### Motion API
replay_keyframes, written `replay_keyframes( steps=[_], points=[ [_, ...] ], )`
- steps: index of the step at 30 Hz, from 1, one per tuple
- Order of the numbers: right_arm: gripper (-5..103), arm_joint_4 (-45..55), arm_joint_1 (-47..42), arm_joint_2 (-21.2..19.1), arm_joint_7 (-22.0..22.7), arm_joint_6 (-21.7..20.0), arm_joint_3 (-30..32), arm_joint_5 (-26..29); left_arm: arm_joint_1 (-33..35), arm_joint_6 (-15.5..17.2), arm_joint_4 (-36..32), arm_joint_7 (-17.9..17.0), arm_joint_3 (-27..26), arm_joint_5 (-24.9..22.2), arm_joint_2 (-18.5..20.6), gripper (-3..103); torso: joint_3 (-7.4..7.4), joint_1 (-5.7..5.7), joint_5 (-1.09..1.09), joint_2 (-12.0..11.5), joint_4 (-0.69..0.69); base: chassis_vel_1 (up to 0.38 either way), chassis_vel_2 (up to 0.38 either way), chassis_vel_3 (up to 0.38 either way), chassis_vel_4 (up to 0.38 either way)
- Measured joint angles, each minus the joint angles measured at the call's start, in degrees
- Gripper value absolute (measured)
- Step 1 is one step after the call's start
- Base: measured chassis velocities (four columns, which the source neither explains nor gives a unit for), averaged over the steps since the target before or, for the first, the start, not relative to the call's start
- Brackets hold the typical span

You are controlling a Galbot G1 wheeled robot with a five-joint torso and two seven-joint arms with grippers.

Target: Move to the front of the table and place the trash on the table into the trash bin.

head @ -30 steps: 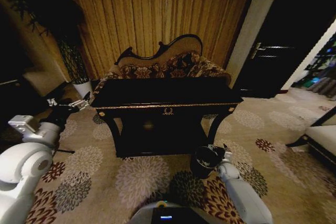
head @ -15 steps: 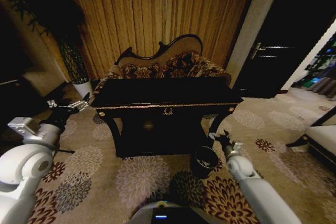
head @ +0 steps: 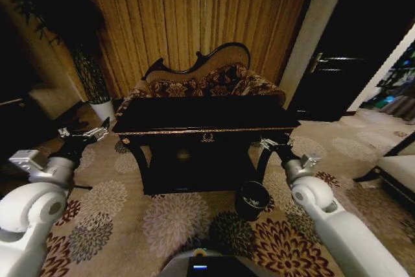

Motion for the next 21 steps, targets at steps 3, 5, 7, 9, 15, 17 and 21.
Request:
replay_keyframes(
  steps=[3,5,7,9,15,17,21],
  points=[
    [100,1.44,-0.77,-0.74,0.01,-0.64,1.18,-0.72,1.19,2.16,-1.16,-0.12,-0.88,-0.86,-0.58,100,0.00,0.00,0.00,0.00,0.01,0.000,0.000,0.000,0.000],
    [100,1.86,-1.00,-0.99,0.01,-0.71,1.56,-0.72,1.28,2.82,-1.35,-0.25,-1.12,-1.35,-0.59,100,0.00,0.00,0.00,0.00,0.00,0.000,0.000,0.000,0.000],
    [100,2.99,-1.44,-1.50,0.04,-1.12,2.27,-0.29,1.22,3.72,-1.25,-0.53,-1.48,-1.85,-0.49,100,0.00,0.00,0.00,0.00,0.00,0.000,0.000,0.000,0.000],
    [100,3.57,-1.62,-1.70,0.11,-1.38,2.41,-0.05,1.15,4.08,-1.04,-0.62,-1.68,-1.91,-0.37,100,0.00,0.00,0.00,0.00,0.00,0.000,0.000,0.000,0.000],
    [100,5.17,-1.69,-2.11,0.18,-2.68,2.41,0.08,1.29,4.65,-0.69,-0.78,-2.03,-1.94,-0.22,100,0.00,0.00,-0.01,0.00,0.00,0.000,0.000,0.000,0.000],
    [100,5.64,-1.65,-2.11,0.18,-3.08,2.17,0.06,1.29,4.65,-0.54,-0.83,-2.01,-1.81,-0.22,100,0.00,0.00,0.00,0.00,0.00,0.000,0.000,0.000,0.000],
    [100,5.83,-1.70,-2.10,0.18,-3.14,2.00,0.07,1.29,4.65,-0.45,-0.84,-1.88,-1.74,-0.20,100,0.00,0.00,-0.01,0.00,0.01,0.000,0.000,0.000,0.000]
  ],
)
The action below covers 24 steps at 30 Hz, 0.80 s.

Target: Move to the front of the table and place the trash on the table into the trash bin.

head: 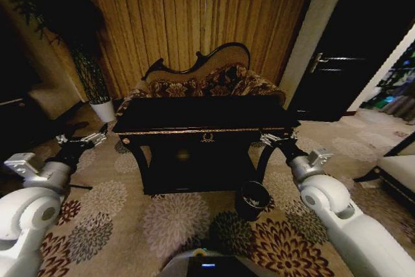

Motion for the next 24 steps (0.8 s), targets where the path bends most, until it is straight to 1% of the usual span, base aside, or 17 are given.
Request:
replay_keyframes(
  steps=[9,24],
  points=[
    [100,0.47,-0.91,0.53,-0.02,0.43,-0.10,0.21,-0.03,-0.16,0.09,0.03,0.51,0.12,0.09,100,0.00,0.00,0.01,0.00,-0.01,0.005,-0.005,-0.006,0.003],
    [100,0.50,-3.14,0.64,-0.04,1.12,1.93,-0.01,0.99,-0.44,-0.07,0.30,-0.03,0.32,0.04,100,0.00,0.00,0.01,0.00,-0.01,0.079,-0.078,-0.067,0.073]
  ],
)
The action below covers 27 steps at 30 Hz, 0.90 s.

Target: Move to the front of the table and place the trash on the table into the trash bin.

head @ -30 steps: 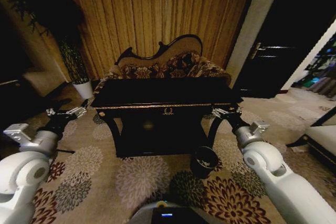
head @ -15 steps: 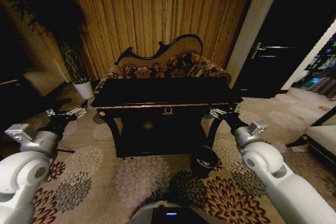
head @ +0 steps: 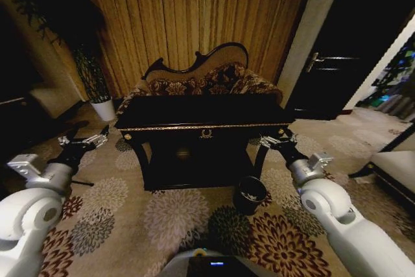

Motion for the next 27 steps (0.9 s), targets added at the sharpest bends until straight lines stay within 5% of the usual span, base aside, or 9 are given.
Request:
replay_keyframes(
  steps=[27],
  points=[
    [100,-0.80,-1.66,0.70,-0.09,1.25,1.51,-0.22,0.36,-0.12,-0.13,0.24,-0.04,0.07,-0.09,100,-0.01,-0.01,-0.01,0.01,0.00,0.097,-0.100,-0.098,0.093]
  ],
)
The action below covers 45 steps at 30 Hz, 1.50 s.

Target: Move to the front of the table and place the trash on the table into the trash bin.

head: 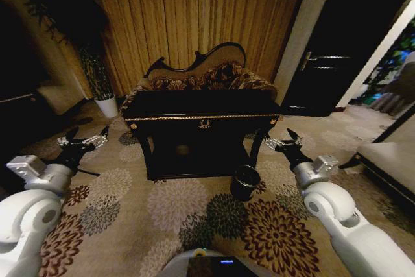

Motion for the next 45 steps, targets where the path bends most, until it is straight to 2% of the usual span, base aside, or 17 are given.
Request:
replay_keyframes(
  steps=[32,40,45],
  points=[
    [100,-0.97,0.90,-0.12,-0.08,0.16,-0.62,0.02,0.08,-0.13,-0.10,0.29,0.33,0.02,-0.15,100,0.01,0.02,0.00,-0.01,-0.01,0.153,-0.161,-0.158,0.164],
    [100,-1.38,0.96,-0.09,-0.08,0.80,-0.69,-0.17,0.09,-0.26,-0.21,0.57,0.35,0.02,-0.13,100,0.01,0.01,-0.01,-0.01,0.02,0.112,-0.177,-0.082,0.199],
    [100,-2.14,0.99,0.24,-0.11,2.09,-1.18,-1.09,0.26,-0.48,-0.33,1.18,0.45,0.06,-0.53,100,0.00,-0.01,0.03,0.00,-0.02,0.108,-0.114,-0.108,0.120]
  ],
)
